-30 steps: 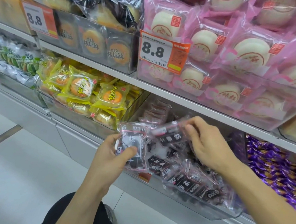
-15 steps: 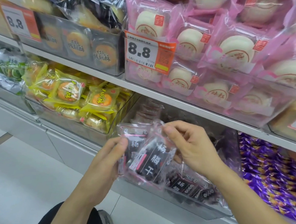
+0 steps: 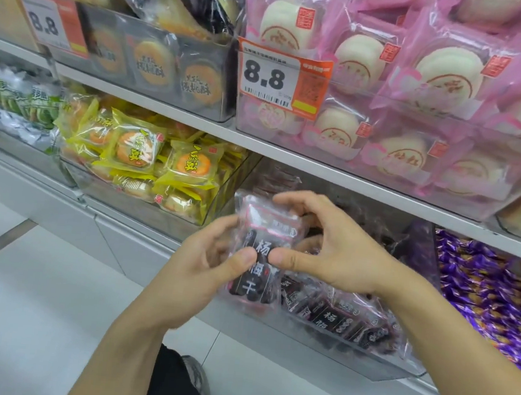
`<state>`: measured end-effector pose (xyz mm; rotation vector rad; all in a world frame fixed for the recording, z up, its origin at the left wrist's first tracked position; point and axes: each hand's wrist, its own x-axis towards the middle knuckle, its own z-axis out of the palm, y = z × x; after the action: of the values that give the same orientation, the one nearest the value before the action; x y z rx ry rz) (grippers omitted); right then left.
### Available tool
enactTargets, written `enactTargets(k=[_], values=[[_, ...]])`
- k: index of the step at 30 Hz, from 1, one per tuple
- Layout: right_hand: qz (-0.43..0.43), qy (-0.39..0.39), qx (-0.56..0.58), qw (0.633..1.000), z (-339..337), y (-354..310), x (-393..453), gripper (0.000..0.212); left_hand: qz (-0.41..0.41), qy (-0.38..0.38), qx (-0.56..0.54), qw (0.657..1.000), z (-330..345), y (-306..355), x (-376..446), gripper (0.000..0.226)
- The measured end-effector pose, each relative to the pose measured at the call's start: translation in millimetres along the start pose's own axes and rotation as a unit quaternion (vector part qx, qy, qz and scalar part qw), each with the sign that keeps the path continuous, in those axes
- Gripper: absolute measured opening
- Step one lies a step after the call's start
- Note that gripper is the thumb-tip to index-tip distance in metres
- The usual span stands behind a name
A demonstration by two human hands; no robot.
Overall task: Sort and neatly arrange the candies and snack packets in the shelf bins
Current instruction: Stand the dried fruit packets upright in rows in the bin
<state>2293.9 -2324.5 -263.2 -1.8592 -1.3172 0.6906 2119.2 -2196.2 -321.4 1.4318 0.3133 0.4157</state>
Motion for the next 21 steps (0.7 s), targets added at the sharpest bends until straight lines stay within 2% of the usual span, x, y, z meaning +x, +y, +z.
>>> enactTargets(k=[3,5,9,12,14,16,18,21], values=[[0.003,0.007,0.054,0.999,-9,-2,8,0.089,0.032,-0.007,0.040,0.999,-5,12,15,0.048],[0.005,0.009,0.074,0.997,-11,1,16,0.084,0.036,-0.015,0.064,0.997,-9,16,24,0.051],[0.016,0.033,0.033,0.999,-4,20,28,0.078,0.022,-0.036,0.099,0.994,-16,15,40,0.046],[0.052,0.065,-0.009,0.996,3,30,32,0.078,0.005,-0.045,0.169,0.985,-23,11,51,0.048],[0.061,0.079,0.032,0.994,7,38,33,0.074,-0.017,-0.052,0.259,0.964,-26,7,55,0.057],[0.055,0.083,0.045,0.994,12,45,33,0.072,-0.024,-0.054,0.370,0.927,-23,6,58,0.058],[0.043,0.092,-0.005,0.995,19,48,32,0.072,-0.014,-0.044,0.448,0.893,-16,7,60,0.057],[0.028,0.097,-0.082,0.992,36,45,28,0.060,-0.017,-0.008,0.514,0.858,-13,10,57,0.085]])
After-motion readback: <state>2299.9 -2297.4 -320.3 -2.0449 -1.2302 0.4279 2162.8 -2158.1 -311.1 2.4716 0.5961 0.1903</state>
